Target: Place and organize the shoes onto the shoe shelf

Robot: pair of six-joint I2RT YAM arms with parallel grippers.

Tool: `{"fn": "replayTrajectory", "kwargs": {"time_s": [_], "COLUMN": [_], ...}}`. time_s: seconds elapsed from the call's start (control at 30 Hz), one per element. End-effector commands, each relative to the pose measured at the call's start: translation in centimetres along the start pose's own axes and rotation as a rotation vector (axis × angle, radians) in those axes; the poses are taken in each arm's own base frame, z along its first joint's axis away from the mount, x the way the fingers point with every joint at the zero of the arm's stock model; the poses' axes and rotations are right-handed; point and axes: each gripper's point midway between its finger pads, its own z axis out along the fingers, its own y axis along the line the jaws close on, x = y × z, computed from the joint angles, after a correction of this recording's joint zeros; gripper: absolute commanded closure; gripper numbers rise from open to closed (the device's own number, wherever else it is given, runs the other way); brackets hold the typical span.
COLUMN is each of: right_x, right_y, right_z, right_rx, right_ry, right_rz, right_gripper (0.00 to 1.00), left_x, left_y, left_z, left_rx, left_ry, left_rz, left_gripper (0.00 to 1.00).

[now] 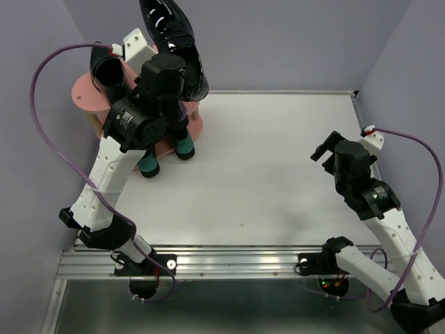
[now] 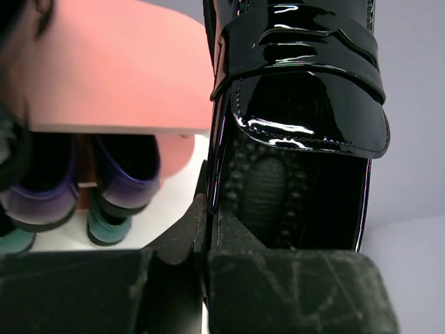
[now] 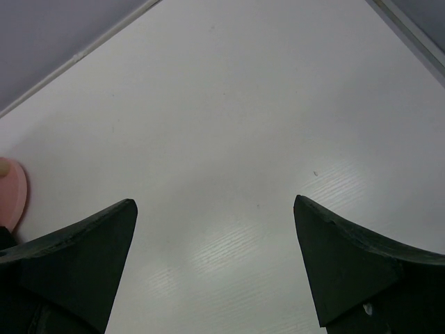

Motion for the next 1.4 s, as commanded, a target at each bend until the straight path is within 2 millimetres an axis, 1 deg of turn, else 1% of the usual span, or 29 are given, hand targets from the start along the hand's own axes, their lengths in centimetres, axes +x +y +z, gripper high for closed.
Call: {"fn": "replayTrajectory", "kwargs": {"time_s": [0.0, 0.13, 0.17, 0.23, 0.27, 0.37, 0.43, 0.57, 0.6, 0.67, 0.7, 0.87, 1.37], "right_x": [-0.8, -0.5, -0.4, -0.5, -0.5, -0.5, -0.5, -0.4, -0.4, -0.5, -0.6, -0.6, -0.7], "right_y": [0.5, 0.7, 0.7, 0.8, 0.8, 0.8, 0.8, 0.7, 0.7, 0.7, 0.7, 0.6, 0.7], "right_z": [-0.1, 0.0, 0.0, 0.0, 0.0, -0.1, -0.1, -0.2, -0.2, -0.3, -0.3, -0.4, -0.4], "right_rx": [-0.018, -0.024, -0.026, -0.027, -0.028, -0.030, -0.033, -0.033, -0.033, -0.033, -0.032, -0.034, -0.036], "right_ry": [-0.018, -0.006, -0.003, -0.002, -0.001, -0.001, -0.002, 0.000, 0.001, -0.002, -0.004, -0.006, -0.006], "right_rz": [0.026, 0.022, 0.019, 0.016, 0.013, 0.014, 0.017, 0.016, 0.015, 0.016, 0.015, 0.015, 0.015], "right_gripper": [0.00, 0.00, 0.00, 0.00, 0.00, 0.00, 0.00, 0.00, 0.00, 0.00, 0.00, 0.00, 0.00], "left_x": [-6.8, -8.0, -8.6, -9.0, -9.3, -9.7, -9.7, -9.0, -8.9, -8.8, -8.9, -8.6, -8.3], "left_y": [1.2, 2.8, 3.5, 4.0, 4.5, 5.1, 5.4, 6.1, 5.9, 6.4, 6.7, 7.4, 8.9], "left_z": [-1.4, -1.6, -1.3, -0.8, -0.3, 0.6, 1.1, 2.9, 3.3, 4.3, 4.6, 6.2, 8.5], "left_rx": [-0.008, -0.052, -0.074, -0.087, -0.094, -0.103, -0.112, -0.124, -0.109, -0.124, -0.127, -0.137, -0.164], "left_ry": [-0.180, -0.215, -0.232, -0.239, -0.241, -0.242, -0.239, -0.217, -0.207, -0.200, -0.201, -0.185, -0.168], "left_rz": [-0.122, -0.111, -0.110, -0.099, -0.092, -0.083, -0.077, -0.065, -0.066, -0.061, -0.064, -0.060, -0.068], "left_gripper": [1.00, 1.00, 1.00, 1.00, 1.00, 1.00, 1.00, 1.00, 1.00, 1.00, 1.00, 1.00, 1.00]}}
